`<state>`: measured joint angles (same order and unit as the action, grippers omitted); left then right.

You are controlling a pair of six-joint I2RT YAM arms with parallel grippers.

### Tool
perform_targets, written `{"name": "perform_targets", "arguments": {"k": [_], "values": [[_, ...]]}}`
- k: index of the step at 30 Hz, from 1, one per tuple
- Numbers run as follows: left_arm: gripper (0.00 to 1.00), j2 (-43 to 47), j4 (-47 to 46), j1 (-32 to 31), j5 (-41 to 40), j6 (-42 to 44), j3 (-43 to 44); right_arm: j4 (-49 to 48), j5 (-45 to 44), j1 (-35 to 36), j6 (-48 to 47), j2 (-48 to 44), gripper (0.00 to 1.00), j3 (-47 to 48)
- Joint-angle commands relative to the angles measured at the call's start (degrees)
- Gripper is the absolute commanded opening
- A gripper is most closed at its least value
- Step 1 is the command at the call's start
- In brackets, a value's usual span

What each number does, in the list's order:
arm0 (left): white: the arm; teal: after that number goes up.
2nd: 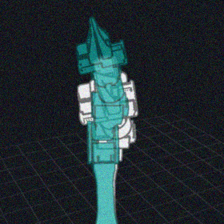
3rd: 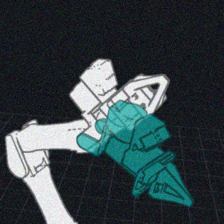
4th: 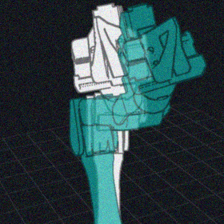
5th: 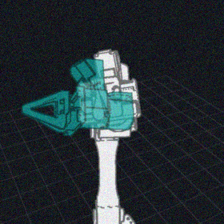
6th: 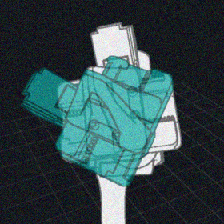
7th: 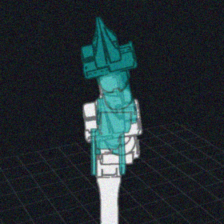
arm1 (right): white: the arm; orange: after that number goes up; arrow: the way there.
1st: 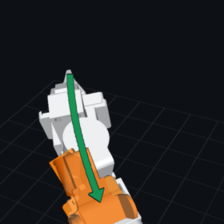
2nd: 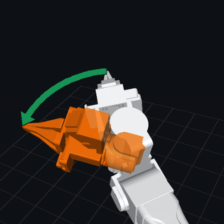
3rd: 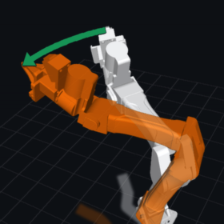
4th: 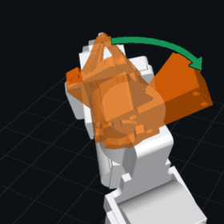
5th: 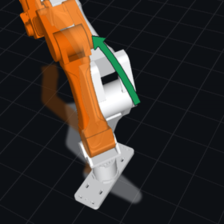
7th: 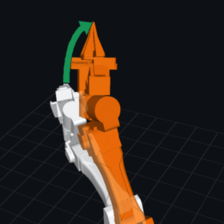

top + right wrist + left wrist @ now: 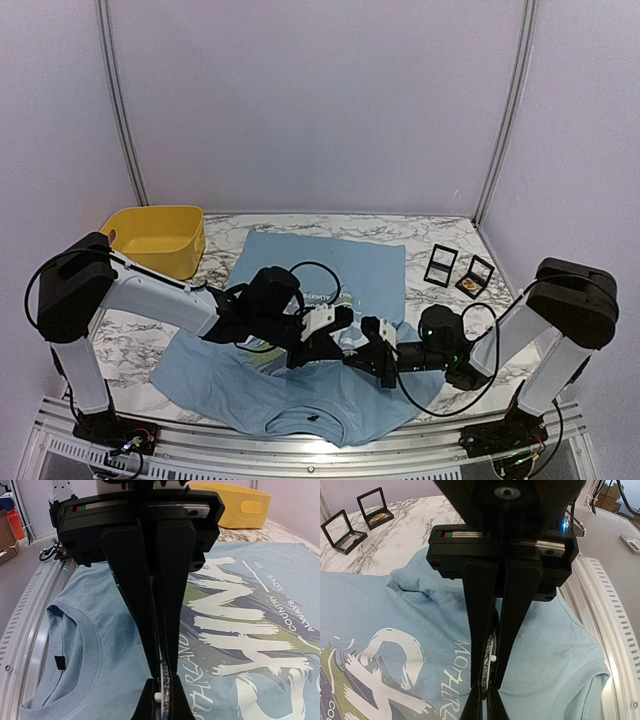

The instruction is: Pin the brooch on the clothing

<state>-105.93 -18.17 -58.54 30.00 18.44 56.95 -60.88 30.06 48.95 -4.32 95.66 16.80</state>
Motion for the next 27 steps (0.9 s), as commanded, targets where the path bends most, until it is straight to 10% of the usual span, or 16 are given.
{"name": "perform_targets", "arguments": {"k": [1,16,27], "values": [[0.00,2.19,-0.55,-0.43,2.79,0.73,-0.14,-3.42,4.80,-2.77,2.66,-0.74,0.00,-0.91],[0.00,3.02,-0.72,-0.43,2.58,0.82,-0.96,-6.68,9.88,-7.37,5.27,-2.40,0.26,-3.29],[0.00,3.09,-0.81,-0.43,2.44,0.69,-0.57,-6.93,12.38,-7.24,5.98,0.67,0.23,-1.07]]}}
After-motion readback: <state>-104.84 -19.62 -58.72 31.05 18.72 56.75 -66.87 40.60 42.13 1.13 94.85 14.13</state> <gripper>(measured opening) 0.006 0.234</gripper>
